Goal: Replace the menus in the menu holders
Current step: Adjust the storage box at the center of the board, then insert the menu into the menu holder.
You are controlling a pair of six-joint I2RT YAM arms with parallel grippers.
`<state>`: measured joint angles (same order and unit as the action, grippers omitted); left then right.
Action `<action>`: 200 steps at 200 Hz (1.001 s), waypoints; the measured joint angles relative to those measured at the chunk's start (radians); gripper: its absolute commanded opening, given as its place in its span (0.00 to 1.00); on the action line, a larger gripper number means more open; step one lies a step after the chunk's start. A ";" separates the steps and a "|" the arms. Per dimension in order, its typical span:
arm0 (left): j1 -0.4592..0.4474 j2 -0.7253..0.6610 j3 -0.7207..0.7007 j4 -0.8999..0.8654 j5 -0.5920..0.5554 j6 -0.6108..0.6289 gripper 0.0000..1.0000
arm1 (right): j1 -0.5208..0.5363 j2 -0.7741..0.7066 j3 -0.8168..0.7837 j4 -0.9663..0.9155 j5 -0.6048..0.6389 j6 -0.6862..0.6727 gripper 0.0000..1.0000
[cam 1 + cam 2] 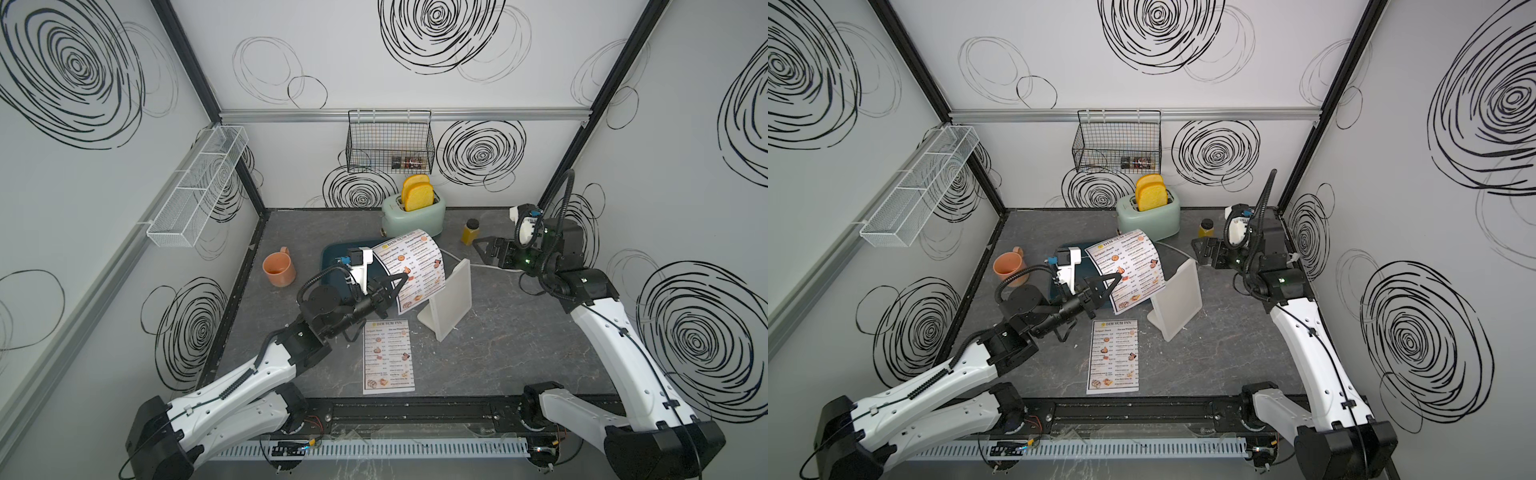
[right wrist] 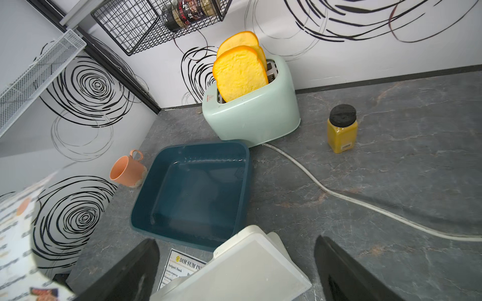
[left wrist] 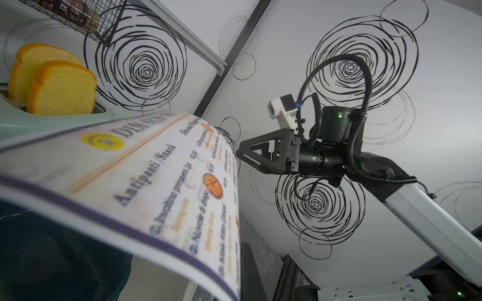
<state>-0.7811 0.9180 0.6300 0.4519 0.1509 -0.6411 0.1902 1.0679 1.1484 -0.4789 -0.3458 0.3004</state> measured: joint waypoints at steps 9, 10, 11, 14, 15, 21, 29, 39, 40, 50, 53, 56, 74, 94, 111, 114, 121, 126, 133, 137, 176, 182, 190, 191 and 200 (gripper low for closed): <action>-0.003 0.000 -0.008 0.010 -0.017 0.003 0.00 | 0.000 -0.003 0.000 0.000 0.004 0.002 0.97; -0.003 0.000 -0.009 0.011 -0.018 0.003 0.00 | 0.000 -0.003 0.000 0.000 0.005 0.002 0.97; -0.003 0.000 -0.010 0.013 -0.019 0.003 0.00 | 0.000 -0.005 0.000 0.000 0.005 0.002 0.97; -0.004 0.000 -0.012 0.017 -0.025 0.004 0.00 | 0.000 -0.006 0.000 0.000 0.007 0.003 0.97; -0.004 0.000 -0.013 0.019 -0.026 0.005 0.00 | 0.000 -0.006 0.000 0.000 0.007 0.003 0.97; -0.004 0.000 -0.016 0.025 -0.035 0.006 0.00 | 0.000 -0.009 -0.002 0.000 0.010 0.005 0.97; -0.004 0.000 -0.019 0.032 -0.046 0.007 0.00 | 0.000 -0.013 -0.004 0.001 0.013 0.006 0.96; -0.005 0.000 -0.024 0.040 -0.058 0.009 0.00 | 0.000 -0.017 -0.007 0.001 0.016 0.007 0.96; -0.005 0.000 -0.024 0.040 -0.058 0.009 0.00 | 0.000 -0.017 -0.007 0.001 0.016 0.007 0.96; -0.005 0.000 -0.027 0.048 -0.068 0.010 0.00 | 0.000 -0.020 -0.009 0.000 0.018 0.007 0.96; -0.005 0.000 -0.029 0.051 -0.071 0.010 0.00 | 0.000 -0.021 -0.009 0.001 0.018 0.007 0.96; -0.005 0.000 -0.031 0.053 -0.073 0.010 0.00 | 0.000 -0.021 -0.009 0.000 0.018 0.007 0.96; -0.005 0.001 -0.039 0.055 -0.085 0.010 0.00 | 0.000 -0.021 -0.009 0.001 0.020 0.008 0.96; -0.005 0.004 -0.045 0.060 -0.091 0.010 0.00 | 0.000 -0.021 -0.009 0.001 0.021 0.009 0.96; -0.006 0.008 -0.051 0.068 -0.092 0.009 0.00 | 0.000 -0.021 -0.009 0.000 0.021 0.009 0.96; -0.006 0.009 -0.052 0.069 -0.092 0.009 0.00 | 0.000 -0.021 -0.009 0.001 0.021 0.009 0.96; -0.007 0.011 -0.053 0.069 -0.092 0.009 0.00 | 0.000 -0.021 -0.009 0.001 0.021 0.009 0.96; -0.008 0.014 -0.053 0.070 -0.092 0.009 0.00 | 0.000 -0.021 -0.009 0.001 0.021 0.009 0.96; -0.009 0.015 -0.053 0.071 -0.092 0.009 0.00 | 0.000 -0.021 -0.009 0.001 0.021 0.008 0.96; -0.010 0.016 -0.054 0.071 -0.092 0.009 0.00 | 0.000 -0.021 -0.009 0.001 0.021 0.008 0.96; -0.011 0.015 -0.061 0.094 -0.092 0.008 0.00 | 0.000 -0.021 -0.009 0.001 0.021 0.008 0.96; -0.011 0.015 -0.062 0.097 -0.092 0.008 0.00 | 0.000 -0.021 -0.009 0.001 0.021 0.008 0.96; -0.011 0.015 -0.063 0.098 -0.092 0.006 0.00 | 0.000 -0.021 -0.009 0.001 0.021 0.008 0.96; -0.011 0.015 -0.063 0.098 -0.092 0.006 0.00 | 0.000 -0.021 -0.009 0.001 0.021 0.008 0.96; -0.012 0.015 -0.064 0.101 -0.092 0.004 0.00 | 0.000 -0.022 -0.009 0.001 0.021 0.008 0.96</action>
<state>-0.7929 0.9333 0.5663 0.5529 0.0589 -0.6369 0.1902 1.0462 1.1393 -0.4782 -0.3252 0.3084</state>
